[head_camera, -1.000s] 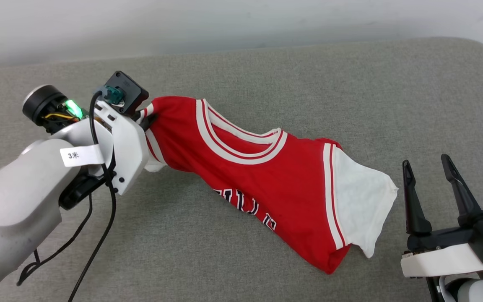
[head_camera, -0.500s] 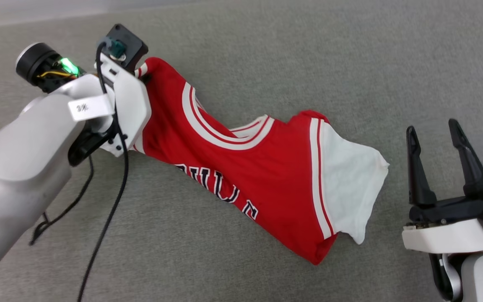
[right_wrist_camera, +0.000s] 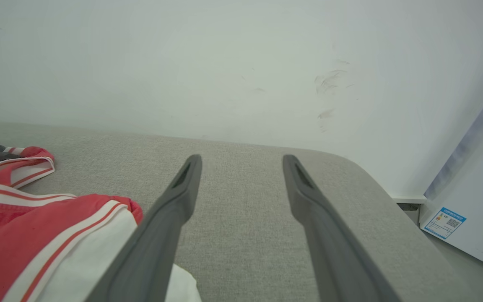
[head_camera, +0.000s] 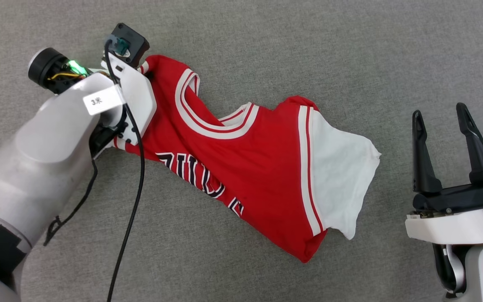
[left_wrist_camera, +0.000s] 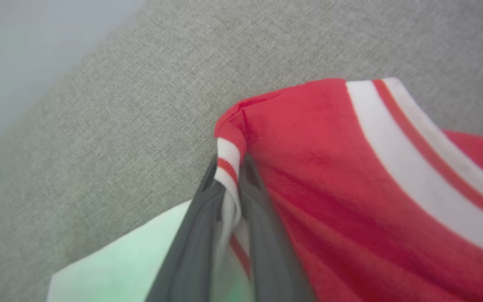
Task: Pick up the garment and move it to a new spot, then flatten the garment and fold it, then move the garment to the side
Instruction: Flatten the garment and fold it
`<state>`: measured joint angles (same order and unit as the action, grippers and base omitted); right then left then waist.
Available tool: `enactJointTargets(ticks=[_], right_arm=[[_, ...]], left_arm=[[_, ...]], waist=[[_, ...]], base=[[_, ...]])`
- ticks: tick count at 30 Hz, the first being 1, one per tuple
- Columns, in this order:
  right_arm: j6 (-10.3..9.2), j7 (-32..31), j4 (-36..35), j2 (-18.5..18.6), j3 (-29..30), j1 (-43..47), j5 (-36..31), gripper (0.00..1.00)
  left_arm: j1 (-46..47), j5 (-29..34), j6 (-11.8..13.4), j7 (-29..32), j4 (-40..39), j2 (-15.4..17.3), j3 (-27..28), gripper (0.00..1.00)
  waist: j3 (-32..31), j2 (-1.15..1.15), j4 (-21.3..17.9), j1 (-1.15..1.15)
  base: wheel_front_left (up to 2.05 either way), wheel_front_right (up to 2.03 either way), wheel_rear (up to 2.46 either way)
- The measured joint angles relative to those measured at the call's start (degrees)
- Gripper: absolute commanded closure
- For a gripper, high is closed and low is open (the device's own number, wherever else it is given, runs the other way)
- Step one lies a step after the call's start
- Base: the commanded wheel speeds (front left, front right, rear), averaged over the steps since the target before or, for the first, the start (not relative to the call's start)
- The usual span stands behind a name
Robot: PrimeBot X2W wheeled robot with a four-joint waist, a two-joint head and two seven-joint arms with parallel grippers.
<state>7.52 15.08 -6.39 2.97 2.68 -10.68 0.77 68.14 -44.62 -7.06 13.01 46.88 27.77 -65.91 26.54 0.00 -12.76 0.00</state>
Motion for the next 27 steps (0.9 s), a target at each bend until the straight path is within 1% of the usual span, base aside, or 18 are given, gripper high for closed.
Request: enactJointTargets(ticks=[1,3,6,8,11,15,19,23,27], right_arm=[[0.0,0.0,0.08,0.0,0.16,0.01,-0.04,0.0],[0.0,0.0,0.24,0.0,0.51,0.07,-0.27,0.0],[0.0,0.0,0.45,-0.01,0.73,0.38,-0.34,0.0],[0.0,0.0,0.69,-0.01,0.97,0.82,-0.34,0.0],[0.0,0.0,0.97,-0.01,1.12,1.91,-0.34,0.0],[0.0,0.0,1.0,-0.01,1.12,2.75,-0.33,0.0],[0.0,0.0,0.92,-0.01,0.87,2.76,-0.33,0.0],[0.0,0.0,0.56,-0.01,0.49,2.74,-0.31,0.0],[0.0,0.0,0.2,-0.01,0.32,2.57,-0.34,0.0]], left_arm=[[0.01,0.05,-0.01,-0.87,0.62,-0.38,-0.32,0.0],[0.04,0.03,-0.01,-2.32,1.69,-0.97,-0.6,0.0],[0.43,-0.1,-0.26,-4.43,2.11,-0.96,-1.07,0.0],[0.74,-1.44,-0.33,-5.17,1.62,-0.79,-0.53,0.0],[1.98,-4.58,-0.33,-4.46,-0.57,0.71,0.33,0.0],[3.89,-8.08,-0.34,-0.69,-4.17,4.47,0.88,0.0],[5.49,-12.61,-0.34,6.47,-6.76,7.82,1.4,0.0],[6.6,-17.31,-0.33,13.9,-7.93,10.09,2.01,0.0],[7.41,-18.17,-0.34,19.33,-7.75,11.56,1.29,0.0]], waist=[[-0.23,0.0,0.12,0.0],[-0.81,0.0,0.49,0.0],[-2.1,0.0,1.17,0.0],[-3.13,0.0,1.68,0.0],[-4.76,0.0,2.55,0.0],[-6.34,0.0,3.73,0.0],[-6.76,0.0,4.33,0.0],[-6.08,0.0,4.15,0.0],[-4.93,0.0,3.68,0.0]], base=[[0.0,0.0,0.0],[0.0,0.0,0.0],[0.0,0.0,0.0],[0.0,0.0,0.0],[0.0,0.0,0.0],[0.0,0.0,0.0],[0.0,0.0,0.0],[0.0,0.0,0.0],[0.0,0.0,0.0]])
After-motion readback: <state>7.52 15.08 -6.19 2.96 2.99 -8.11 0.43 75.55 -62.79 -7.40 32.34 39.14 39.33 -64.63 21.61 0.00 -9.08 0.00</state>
